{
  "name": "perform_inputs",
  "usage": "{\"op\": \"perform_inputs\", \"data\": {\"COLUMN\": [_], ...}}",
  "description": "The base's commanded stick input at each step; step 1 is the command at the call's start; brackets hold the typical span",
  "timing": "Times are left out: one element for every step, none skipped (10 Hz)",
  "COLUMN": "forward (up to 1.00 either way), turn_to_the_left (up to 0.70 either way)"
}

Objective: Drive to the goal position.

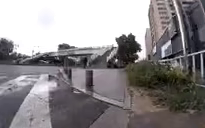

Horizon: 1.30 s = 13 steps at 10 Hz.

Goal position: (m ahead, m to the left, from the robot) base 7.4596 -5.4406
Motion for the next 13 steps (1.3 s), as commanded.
{"op": "perform_inputs", "data": {"forward": [0.70,0.70,0.70,0.70,0.70,0.70,0.70,0.70,0.70,0.70,0.70,0.70,0.70], "turn_to_the_left": [-0.13,-0.08,0.00,0.00,0.00,0.00,0.00,0.00,0.00,-0.01,-0.05,-0.13,-0.13]}}
